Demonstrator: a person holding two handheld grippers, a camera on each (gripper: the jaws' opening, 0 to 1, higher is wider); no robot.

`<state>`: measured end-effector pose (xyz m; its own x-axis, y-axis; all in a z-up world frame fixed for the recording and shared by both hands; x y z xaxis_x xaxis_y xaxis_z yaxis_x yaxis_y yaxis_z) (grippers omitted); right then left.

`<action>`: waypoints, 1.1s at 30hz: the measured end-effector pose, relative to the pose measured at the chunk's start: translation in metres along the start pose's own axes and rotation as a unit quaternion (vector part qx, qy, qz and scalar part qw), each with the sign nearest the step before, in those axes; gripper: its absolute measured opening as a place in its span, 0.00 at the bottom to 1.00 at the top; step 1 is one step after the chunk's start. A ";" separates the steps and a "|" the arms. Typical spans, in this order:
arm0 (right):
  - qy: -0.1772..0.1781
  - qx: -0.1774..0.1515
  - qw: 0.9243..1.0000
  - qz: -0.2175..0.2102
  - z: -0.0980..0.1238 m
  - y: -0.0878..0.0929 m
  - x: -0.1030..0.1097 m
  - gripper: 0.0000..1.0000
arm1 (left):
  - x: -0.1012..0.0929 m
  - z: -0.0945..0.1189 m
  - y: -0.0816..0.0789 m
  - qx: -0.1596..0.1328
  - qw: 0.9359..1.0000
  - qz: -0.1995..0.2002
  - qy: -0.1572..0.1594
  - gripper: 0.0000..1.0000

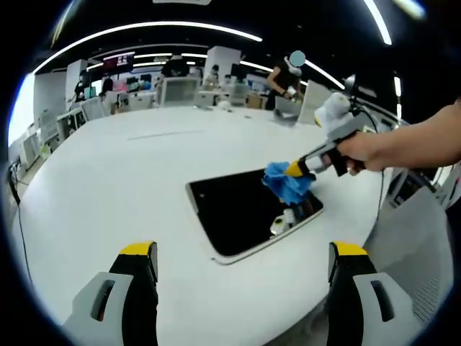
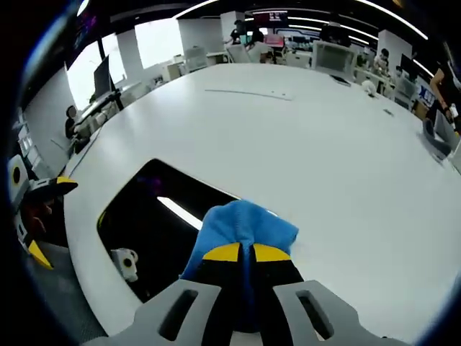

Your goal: Wipe the mirror surface with the cleaning cloth until all visible marks leave the cleaned area.

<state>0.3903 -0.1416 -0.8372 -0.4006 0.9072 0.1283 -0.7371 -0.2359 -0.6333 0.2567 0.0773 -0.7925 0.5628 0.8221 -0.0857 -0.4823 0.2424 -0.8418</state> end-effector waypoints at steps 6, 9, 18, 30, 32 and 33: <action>0.001 0.002 1.000 -0.007 -0.006 -0.008 -0.006 0.00 | 0.001 -0.001 0.001 0.003 1.000 0.000 -0.001 0.99; 0.001 0.002 1.000 -0.007 -0.008 -0.012 -0.008 0.00 | 0.000 0.000 0.001 0.004 1.000 -0.001 0.000 0.99; -0.006 0.004 1.000 -0.022 -0.015 -0.021 -0.014 0.00 | 0.000 0.000 0.001 0.006 1.000 0.000 -0.001 0.99; -0.006 0.004 1.000 -0.022 -0.015 -0.021 -0.014 0.00 | -0.001 0.001 0.001 0.005 1.000 0.002 -0.001 0.99; -0.006 0.004 1.000 -0.022 -0.015 -0.022 -0.014 0.00 | 0.000 0.001 0.001 0.004 1.000 0.002 -0.001 0.99; -0.005 0.003 1.000 -0.022 -0.015 -0.022 -0.014 0.00 | 0.000 0.001 0.001 0.004 1.000 0.002 -0.002 0.99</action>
<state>0.4207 -0.1442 -0.8368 -0.3733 0.9130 0.1643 -0.7576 -0.1979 -0.6220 0.2552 0.0779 -0.7924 0.5585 0.8249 -0.0880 -0.4908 0.2431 -0.8366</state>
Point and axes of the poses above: the point that each gripper's makers call its tool centre point, and the gripper's own axes: z roughly backward along the fingers, x roughly to its left, y roughly out of its underside, the point moved 2 cm from there along z, roughly backward along the fingers, and after that the axes turned 6 degrees about -z, right-handed, at the moved point
